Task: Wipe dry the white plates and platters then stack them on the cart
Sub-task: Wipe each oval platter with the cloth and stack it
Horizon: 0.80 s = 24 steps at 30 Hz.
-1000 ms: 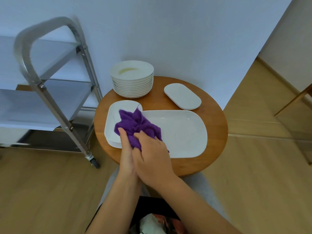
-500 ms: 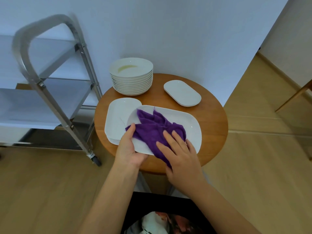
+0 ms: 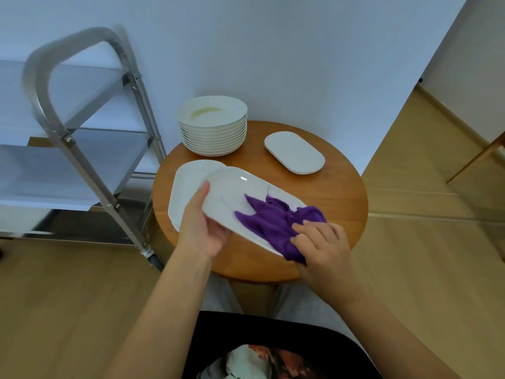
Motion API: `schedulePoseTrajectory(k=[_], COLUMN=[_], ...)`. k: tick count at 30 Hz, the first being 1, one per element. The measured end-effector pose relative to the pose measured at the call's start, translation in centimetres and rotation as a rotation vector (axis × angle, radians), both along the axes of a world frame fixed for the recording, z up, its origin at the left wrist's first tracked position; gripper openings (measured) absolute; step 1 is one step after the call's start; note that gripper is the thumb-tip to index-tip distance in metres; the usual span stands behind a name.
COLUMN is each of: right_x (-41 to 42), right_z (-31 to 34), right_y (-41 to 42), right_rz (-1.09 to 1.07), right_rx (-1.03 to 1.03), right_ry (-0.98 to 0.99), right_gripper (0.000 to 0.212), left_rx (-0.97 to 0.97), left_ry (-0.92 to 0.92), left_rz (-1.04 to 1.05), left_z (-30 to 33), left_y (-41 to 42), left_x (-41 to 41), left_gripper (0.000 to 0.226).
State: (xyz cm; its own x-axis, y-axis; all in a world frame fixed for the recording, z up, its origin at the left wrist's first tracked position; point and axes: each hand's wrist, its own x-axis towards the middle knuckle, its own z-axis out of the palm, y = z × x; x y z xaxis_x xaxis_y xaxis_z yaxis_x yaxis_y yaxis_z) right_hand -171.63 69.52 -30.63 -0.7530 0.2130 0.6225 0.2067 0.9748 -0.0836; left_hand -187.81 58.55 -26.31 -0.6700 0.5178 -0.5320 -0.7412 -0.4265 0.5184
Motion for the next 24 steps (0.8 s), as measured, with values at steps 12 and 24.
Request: schedulePoseTrajectory(k=[12, 24], right_x=[-0.8, -0.5], right_z=[0.4, 2.5], right_y=[0.4, 4.5], right_rz=[0.161, 0.237], right_rx=[0.082, -0.073], right_ry=[0.001, -0.070], right_gripper=[0.030, 0.037], left_rx=[-0.328, -0.165], left_ry=[0.430, 0.252], left_rz=[-0.215, -0.751], left_z=[-0.8, -0.4], left_y=[0.1, -3.4], left_x=[1.9, -2.5], left_gripper=[0.019, 0.044])
